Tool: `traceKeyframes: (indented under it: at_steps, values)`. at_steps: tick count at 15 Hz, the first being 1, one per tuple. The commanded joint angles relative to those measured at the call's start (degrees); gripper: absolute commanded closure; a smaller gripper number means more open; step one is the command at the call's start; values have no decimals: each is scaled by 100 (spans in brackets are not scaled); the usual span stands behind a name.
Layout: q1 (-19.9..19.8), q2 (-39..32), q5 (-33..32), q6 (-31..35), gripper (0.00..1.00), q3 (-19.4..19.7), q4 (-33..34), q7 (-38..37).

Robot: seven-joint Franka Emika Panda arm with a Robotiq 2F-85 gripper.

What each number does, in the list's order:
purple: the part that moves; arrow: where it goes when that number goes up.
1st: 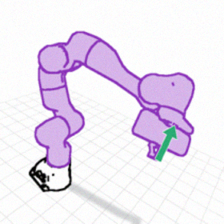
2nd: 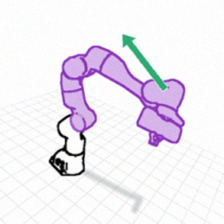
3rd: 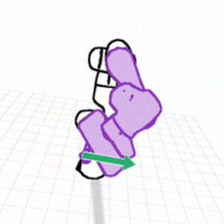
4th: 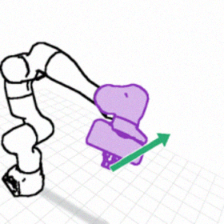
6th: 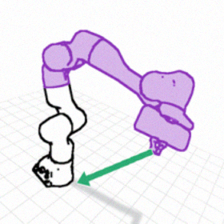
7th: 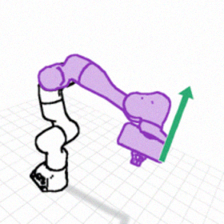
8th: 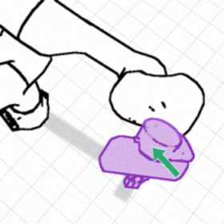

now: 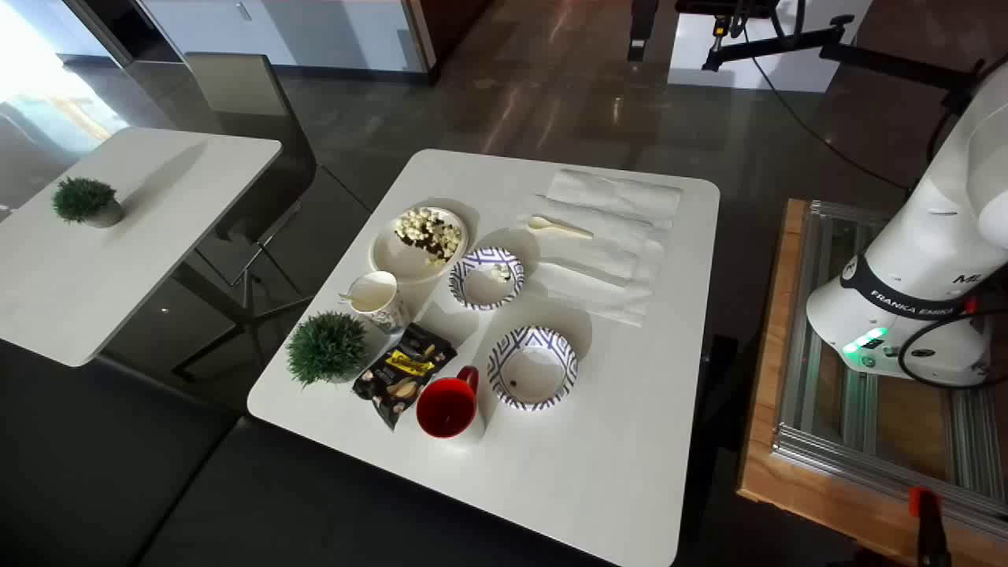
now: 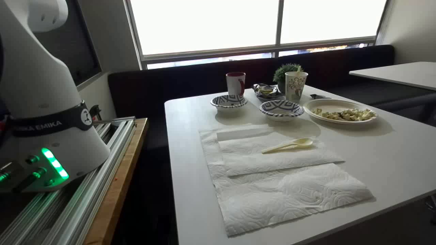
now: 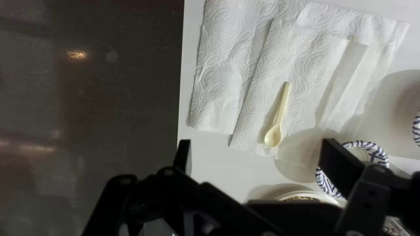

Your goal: Transfer a spoonful of contents from the white plate to the right bowl

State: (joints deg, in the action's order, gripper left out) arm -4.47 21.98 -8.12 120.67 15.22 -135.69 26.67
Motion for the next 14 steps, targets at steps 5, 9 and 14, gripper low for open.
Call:
traceKeyframes:
  at_steps: [5, 9, 14]
  values:
    - [-71, -8, 32, -10, 0, -66, 9, 23]
    - [-71, -8, 32, -10, 0, -66, 9, 23]
    - [284, -252, 676, 1005, 0, -227, -437, -99]
